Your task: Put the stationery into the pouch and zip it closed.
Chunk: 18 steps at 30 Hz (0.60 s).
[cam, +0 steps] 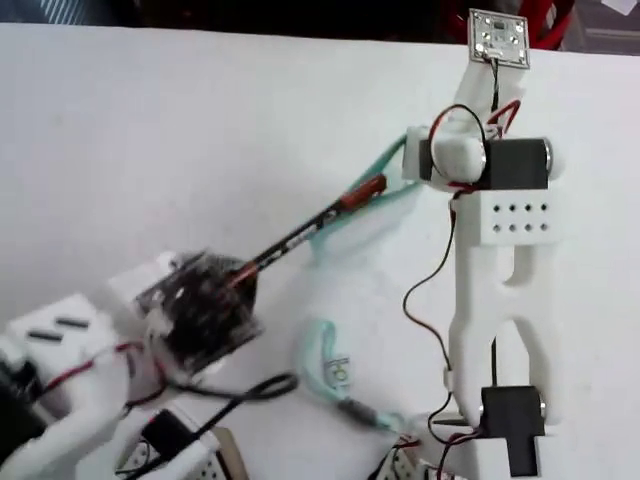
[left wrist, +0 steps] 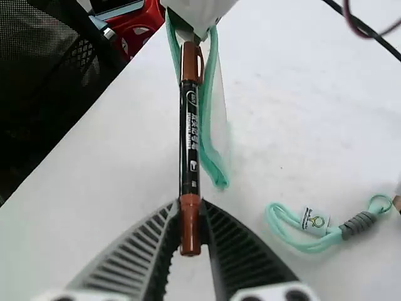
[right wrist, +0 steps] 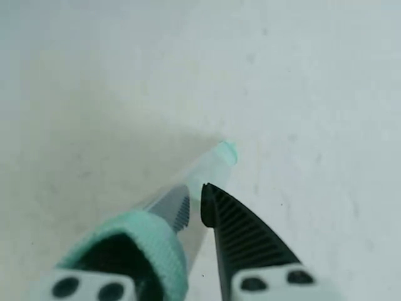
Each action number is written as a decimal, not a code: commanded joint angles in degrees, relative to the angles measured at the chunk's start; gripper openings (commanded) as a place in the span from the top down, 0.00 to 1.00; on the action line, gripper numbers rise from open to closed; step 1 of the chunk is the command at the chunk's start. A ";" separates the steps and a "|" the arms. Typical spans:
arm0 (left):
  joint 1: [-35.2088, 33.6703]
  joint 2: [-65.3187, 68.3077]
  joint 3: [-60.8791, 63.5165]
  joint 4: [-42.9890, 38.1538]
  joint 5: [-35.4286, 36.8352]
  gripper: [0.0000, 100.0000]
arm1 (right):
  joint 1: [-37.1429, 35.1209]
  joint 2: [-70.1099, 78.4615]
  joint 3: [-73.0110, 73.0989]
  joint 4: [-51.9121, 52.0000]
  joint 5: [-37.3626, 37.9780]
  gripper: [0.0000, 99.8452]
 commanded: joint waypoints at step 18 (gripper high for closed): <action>6.29 26.42 -24.00 -0.09 3.34 0.96 | -1.63 0.92 2.20 -1.19 0.62 0.98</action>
